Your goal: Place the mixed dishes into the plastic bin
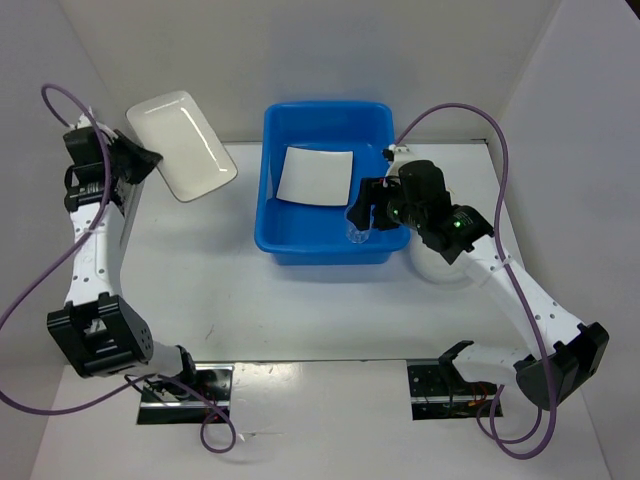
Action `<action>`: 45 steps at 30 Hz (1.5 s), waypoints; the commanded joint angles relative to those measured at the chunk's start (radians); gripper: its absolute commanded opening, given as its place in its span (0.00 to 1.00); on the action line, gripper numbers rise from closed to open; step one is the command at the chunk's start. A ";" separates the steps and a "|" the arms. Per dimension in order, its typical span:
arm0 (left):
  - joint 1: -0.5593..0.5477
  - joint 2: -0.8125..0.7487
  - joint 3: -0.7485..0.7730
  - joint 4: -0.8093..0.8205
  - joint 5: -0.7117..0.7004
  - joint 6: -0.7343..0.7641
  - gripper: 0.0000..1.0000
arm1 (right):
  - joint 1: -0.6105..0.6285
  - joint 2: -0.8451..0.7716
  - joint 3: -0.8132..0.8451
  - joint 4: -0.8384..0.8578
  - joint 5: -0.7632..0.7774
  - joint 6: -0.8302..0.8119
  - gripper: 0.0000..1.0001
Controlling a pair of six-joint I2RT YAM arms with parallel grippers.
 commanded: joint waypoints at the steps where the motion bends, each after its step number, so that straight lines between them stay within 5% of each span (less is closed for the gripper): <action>1: -0.013 -0.056 0.094 0.204 0.237 -0.111 0.00 | -0.004 -0.010 0.036 -0.006 0.006 -0.023 0.71; 17: -0.424 0.398 0.427 0.200 0.242 -0.123 0.00 | -0.053 -0.043 0.067 -0.035 0.024 -0.013 0.71; 32: -0.545 0.815 0.775 0.062 0.143 -0.114 0.00 | -0.063 -0.102 0.067 -0.085 0.053 0.034 0.71; 45: -0.574 0.984 0.906 -0.032 0.032 -0.124 0.00 | -0.072 -0.122 0.067 -0.114 0.062 0.053 0.71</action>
